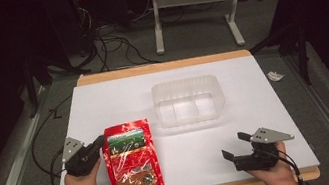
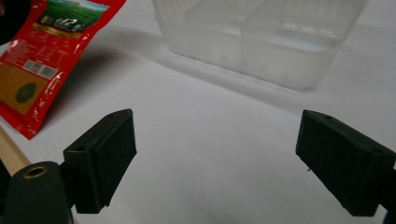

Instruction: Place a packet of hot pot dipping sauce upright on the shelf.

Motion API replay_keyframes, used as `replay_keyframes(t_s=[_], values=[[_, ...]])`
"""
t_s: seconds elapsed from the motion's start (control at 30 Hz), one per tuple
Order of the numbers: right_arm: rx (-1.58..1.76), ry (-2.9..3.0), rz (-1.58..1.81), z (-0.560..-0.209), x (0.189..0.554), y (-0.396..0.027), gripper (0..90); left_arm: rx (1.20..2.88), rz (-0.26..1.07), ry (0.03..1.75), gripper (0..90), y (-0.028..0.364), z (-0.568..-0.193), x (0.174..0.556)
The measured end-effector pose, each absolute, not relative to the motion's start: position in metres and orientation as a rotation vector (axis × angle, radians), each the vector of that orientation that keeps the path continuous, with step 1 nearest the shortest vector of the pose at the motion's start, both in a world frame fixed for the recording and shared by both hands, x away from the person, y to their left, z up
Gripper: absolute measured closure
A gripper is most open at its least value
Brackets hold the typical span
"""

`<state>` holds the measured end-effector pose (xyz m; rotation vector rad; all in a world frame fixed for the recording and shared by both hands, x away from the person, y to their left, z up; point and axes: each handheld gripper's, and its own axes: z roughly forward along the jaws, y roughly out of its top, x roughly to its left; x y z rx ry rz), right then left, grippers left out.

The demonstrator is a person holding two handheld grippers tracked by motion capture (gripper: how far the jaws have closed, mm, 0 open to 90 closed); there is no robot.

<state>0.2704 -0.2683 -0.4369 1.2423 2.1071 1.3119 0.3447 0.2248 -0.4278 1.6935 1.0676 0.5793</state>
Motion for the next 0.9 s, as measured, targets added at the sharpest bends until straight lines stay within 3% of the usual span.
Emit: replay_keyframes(t_s=[0.9], values=[[1.153, 2.279, 1.417, -0.433, 0.316, -0.163, 12.0, 1.633, 0.599, 0.944, 90.0, 0.221, -0.405, 0.329]])
